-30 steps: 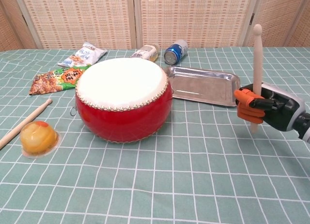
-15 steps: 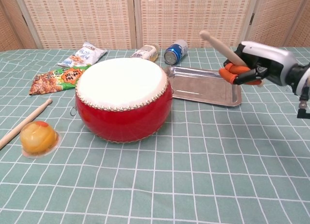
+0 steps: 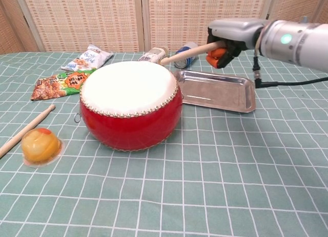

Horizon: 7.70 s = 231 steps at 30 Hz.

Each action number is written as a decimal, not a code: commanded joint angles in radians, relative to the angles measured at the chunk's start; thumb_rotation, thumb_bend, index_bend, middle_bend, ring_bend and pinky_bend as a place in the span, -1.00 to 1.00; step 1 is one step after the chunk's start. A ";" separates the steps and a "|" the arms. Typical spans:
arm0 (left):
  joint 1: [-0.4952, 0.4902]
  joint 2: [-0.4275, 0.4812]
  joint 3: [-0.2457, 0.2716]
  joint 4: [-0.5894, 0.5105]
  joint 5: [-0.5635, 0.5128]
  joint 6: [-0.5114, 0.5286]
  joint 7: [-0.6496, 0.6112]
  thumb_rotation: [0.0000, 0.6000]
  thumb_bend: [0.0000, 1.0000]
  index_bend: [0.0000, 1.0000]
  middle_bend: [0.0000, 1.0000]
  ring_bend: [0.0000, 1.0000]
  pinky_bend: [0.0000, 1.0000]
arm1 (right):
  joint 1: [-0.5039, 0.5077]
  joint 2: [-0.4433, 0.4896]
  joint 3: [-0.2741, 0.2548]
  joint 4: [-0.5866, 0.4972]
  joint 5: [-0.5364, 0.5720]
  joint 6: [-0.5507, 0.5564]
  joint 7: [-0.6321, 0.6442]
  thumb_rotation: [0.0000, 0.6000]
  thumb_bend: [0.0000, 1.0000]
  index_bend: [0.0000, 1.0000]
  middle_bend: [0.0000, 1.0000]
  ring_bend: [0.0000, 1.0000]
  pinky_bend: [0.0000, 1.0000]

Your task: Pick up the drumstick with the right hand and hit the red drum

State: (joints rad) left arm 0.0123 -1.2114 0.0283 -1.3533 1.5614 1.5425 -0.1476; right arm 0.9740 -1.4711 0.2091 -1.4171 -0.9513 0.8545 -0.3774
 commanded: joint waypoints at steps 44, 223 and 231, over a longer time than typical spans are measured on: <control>-0.003 -0.015 -0.001 0.026 -0.006 -0.010 -0.017 1.00 -0.35 -0.93 -0.90 -1.00 -1.00 | 0.025 -0.241 0.117 0.207 -0.124 0.205 0.095 1.00 0.44 1.00 1.00 1.00 1.00; -0.042 0.024 -0.038 -0.104 -0.012 -0.023 0.119 1.00 -0.35 -0.93 -0.90 -1.00 -1.00 | -0.700 0.389 -0.173 -0.318 -0.494 0.530 0.424 1.00 -0.40 -0.71 -0.66 -0.92 -0.77; -0.039 0.020 -0.054 -0.124 -0.010 0.014 0.152 1.00 -0.35 -0.93 -0.94 -1.00 -1.00 | -0.799 0.369 -0.245 -0.293 -0.630 0.655 0.354 1.00 -0.40 -1.00 -1.00 -1.00 -1.00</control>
State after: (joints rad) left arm -0.0271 -1.1902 -0.0244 -1.4764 1.5505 1.5546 0.0025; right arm 0.2059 -1.0862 -0.0177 -1.7189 -1.5511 1.4720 0.0007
